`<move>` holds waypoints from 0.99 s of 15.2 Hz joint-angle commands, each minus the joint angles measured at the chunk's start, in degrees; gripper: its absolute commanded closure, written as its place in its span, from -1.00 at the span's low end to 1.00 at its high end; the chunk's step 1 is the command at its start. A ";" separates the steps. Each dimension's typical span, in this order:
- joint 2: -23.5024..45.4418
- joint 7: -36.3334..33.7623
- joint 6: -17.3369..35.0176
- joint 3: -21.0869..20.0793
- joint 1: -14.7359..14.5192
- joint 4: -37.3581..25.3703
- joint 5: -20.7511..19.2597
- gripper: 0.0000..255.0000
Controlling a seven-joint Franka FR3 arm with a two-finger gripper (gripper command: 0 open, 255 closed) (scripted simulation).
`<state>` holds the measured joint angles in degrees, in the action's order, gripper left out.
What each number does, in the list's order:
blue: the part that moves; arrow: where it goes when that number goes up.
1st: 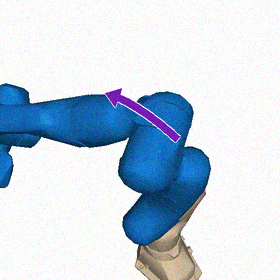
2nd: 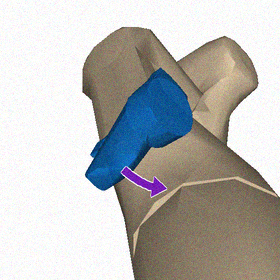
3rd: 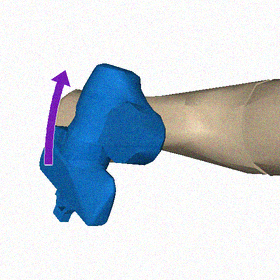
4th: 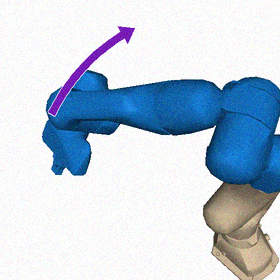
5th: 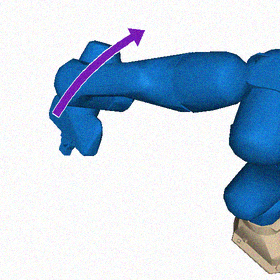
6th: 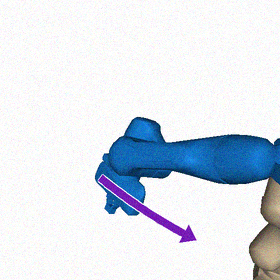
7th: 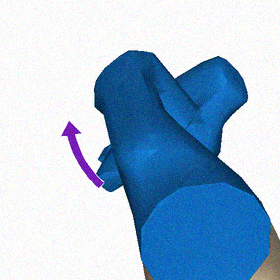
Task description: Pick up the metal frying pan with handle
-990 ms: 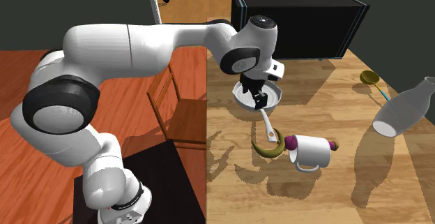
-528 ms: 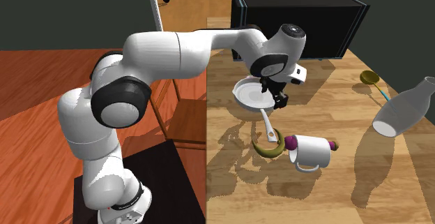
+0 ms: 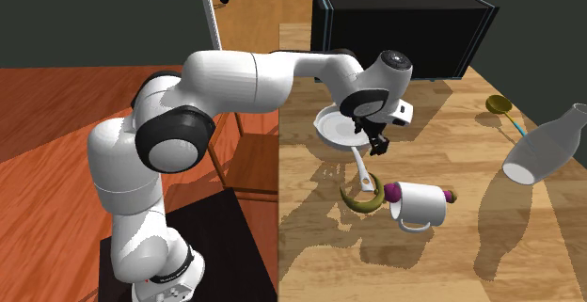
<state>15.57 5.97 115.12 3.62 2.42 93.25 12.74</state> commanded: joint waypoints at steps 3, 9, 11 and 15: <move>-0.11 0.16 0.58 0.00 0.01 0.68 0.06 1.00; -0.19 0.16 0.60 0.00 0.00 0.78 0.05 1.00; -0.19 0.14 0.63 -0.01 -0.01 0.80 0.05 1.00; -0.49 -0.31 -1.55 0.05 0.02 -1.11 -0.17 1.00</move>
<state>15.11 5.77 114.26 3.66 2.41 92.83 12.61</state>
